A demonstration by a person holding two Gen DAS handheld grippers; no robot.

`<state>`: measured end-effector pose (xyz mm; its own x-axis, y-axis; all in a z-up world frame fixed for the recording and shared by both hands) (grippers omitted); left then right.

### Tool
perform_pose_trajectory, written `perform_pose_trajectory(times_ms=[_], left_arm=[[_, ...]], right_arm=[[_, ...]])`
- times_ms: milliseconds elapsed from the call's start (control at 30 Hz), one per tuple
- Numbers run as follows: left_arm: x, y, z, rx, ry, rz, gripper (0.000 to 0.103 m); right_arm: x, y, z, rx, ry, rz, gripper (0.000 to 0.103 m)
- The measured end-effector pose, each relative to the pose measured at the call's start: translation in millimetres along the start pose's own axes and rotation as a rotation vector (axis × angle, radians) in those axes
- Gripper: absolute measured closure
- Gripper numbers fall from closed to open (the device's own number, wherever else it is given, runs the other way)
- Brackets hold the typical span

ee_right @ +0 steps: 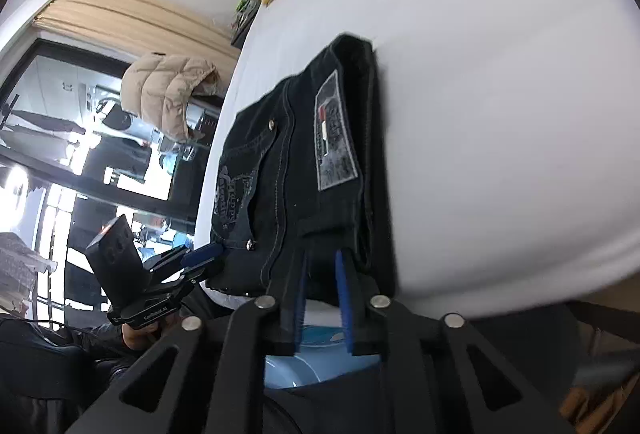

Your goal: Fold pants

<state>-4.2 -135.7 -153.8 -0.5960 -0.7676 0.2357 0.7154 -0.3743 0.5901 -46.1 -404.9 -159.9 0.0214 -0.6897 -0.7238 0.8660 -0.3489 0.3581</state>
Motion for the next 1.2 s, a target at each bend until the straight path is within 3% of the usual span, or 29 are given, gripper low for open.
perform_pose_trajectory(times_ms=[67,133,167,200,233,267,333,500,600,700,800,867,967,1200], left_arm=[[-5.6,0.7,17.0,0.0,0.006,0.035,0.078],[-17.1,5.1,39.8,0.036,0.012,0.078,0.077],[-26.6,8.6,48.8,0.059,0.015,0.112,0.071],[-37.5,11.4,53.7,0.073,0.02,0.153,0.06],[-50.6,14.1,55.8,0.085,0.028,0.203,0.035],[-63.3,16.1,57.2,0.108,0.037,0.248,0.03],[-83.8,20.9,48.0,0.113,0.038,0.324,0.03],[-101.4,24.2,-5.4,-0.041,-0.029,0.417,0.03],[-105.5,24.0,-31.8,-0.087,-0.067,0.46,0.03],[-97.9,33.7,-39.6,-0.107,-0.049,0.401,0.03],[-88.7,41.5,-49.1,-0.143,-0.021,0.339,0.03],[-80.4,47.2,-57.3,-0.154,-0.016,0.304,0.045],[-71.8,53.2,-63.5,-0.167,0.014,0.265,0.051],[-67.1,58.5,-61.7,-0.162,0.027,0.228,0.069]], right_arm=[[-2.8,6.2,14.2,0.05,-0.056,0.018,0.042],[-6.4,20.4,33.7,0.136,-0.044,0.009,0.037],[-8.1,26.4,37.7,0.153,-0.029,0.006,0.034],[-10.1,36.7,39.7,0.166,-0.023,0.01,0.031],[-10.4,42.7,38.5,0.166,-0.03,0.013,0.028],[-10.7,52.7,32.4,0.153,-0.038,0.017,0.028],[-8.4,69.5,11.3,0.099,-0.02,0.01,0.028],[6.6,90.7,-47.9,-0.036,-0.044,-0.021,0.028],[15.4,88.2,-73.0,-0.096,-0.061,-0.017,0.028],[5.8,82.3,-83.4,-0.119,-0.032,0.003,0.032],[-5.1,75.4,-96.9,-0.155,-0.082,0.072,0.039],[-5.9,74.4,-97.7,-0.154,-0.099,0.072,0.048],[-3.9,74.2,-94.0,-0.145,-0.141,0.065,0.064],[-14.3,70.1,-85.9,-0.113,-0.212,0.131,0.077]])
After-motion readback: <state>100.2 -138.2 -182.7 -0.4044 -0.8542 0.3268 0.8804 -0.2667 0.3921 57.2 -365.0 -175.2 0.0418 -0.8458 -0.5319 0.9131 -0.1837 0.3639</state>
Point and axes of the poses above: each gripper's, at about its wrist camera, not at the fingertips, and z roughly against the way its jaws point, x to its right, y to its top, the point moved 4 cm from there along -z, roughly the way its jaws point, and after that the axes turned 6 degrees about x, right-handed, at the moved point
